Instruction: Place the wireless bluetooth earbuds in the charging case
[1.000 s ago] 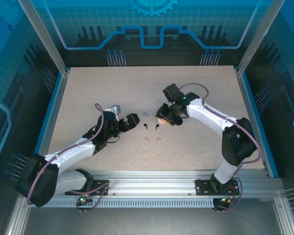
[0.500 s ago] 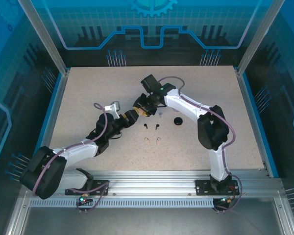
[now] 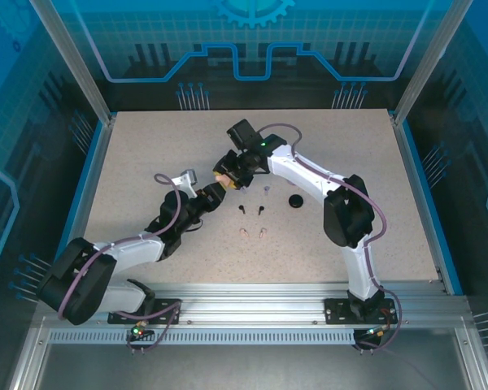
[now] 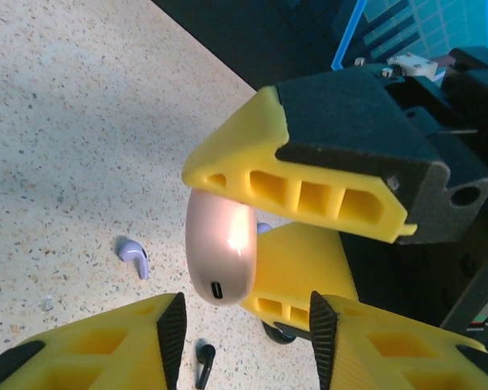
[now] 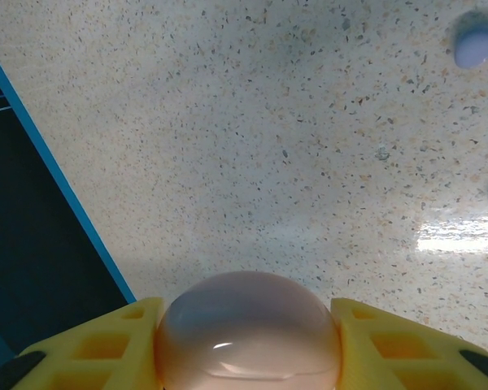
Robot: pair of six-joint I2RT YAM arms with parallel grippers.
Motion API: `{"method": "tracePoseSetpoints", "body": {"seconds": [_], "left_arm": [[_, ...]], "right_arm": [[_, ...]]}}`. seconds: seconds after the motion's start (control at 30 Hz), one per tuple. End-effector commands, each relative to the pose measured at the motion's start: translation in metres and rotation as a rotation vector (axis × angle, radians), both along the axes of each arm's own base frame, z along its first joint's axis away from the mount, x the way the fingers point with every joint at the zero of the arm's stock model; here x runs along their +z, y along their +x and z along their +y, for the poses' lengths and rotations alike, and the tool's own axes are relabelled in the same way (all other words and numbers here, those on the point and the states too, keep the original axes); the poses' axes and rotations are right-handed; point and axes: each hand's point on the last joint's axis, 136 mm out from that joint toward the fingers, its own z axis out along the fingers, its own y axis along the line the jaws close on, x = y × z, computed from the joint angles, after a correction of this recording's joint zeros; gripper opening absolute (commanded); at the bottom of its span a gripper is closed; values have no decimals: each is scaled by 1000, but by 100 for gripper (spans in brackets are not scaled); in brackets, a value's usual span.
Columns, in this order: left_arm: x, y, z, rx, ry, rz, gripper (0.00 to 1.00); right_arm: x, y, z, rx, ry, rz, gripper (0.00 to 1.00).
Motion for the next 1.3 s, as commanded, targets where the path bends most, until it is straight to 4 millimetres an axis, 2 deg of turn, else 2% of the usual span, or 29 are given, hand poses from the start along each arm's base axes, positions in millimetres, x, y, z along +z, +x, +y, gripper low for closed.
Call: {"method": "tracePoseSetpoints", "body": {"seconds": [0.0,0.67,1.03,1.27], "left_arm": [[4,5,2,24,5,-34,45],[10,24,-5,39,-16,-54,42],[9,30,-5,44,-14,-52,34],[8,34,-8,40,-16,-51,23]], "right_arm": [[-1,-9,9,15,8,31,39],[0,-17,12,29,50,41,39],[-1,-18,15,32,66,48,39],[-3,-18,14,30,69,51,39]]}}
